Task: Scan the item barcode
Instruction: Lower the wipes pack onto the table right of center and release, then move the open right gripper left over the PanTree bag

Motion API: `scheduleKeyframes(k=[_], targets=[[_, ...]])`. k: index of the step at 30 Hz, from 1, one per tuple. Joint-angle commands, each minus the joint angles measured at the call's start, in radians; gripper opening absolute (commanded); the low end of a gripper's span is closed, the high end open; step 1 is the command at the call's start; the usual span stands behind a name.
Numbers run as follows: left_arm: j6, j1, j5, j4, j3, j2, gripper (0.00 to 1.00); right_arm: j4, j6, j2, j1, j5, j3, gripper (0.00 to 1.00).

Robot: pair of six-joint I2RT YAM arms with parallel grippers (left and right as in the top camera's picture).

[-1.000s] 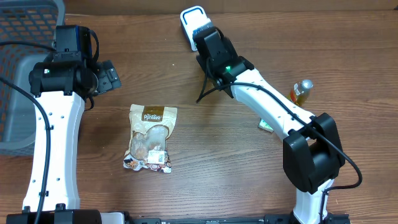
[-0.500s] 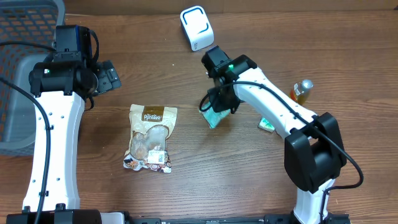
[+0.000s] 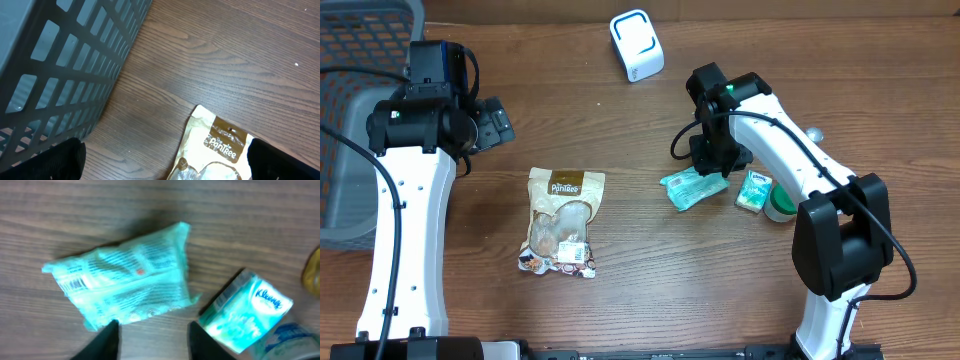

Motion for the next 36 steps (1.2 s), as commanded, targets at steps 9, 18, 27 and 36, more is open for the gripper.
scheduleKeyframes(k=[9,18,27,36], targets=[[0.012,0.002,-0.013,0.003,0.009,-0.005,1.00,0.090,0.052,-0.034,0.017,-0.096,-0.010,0.95],[0.012,0.002,-0.013,0.003,0.009,-0.005,1.00,0.182,0.052,-0.017,0.065,-0.357,-0.010,0.89],[0.012,0.002,-0.013,0.003,0.009,-0.005,0.99,0.293,0.052,-0.013,0.197,-0.360,-0.010,0.85],[0.012,0.002,-0.013,0.003,0.009,-0.005,0.99,0.427,0.052,-0.012,0.310,-0.359,-0.010,1.00]])
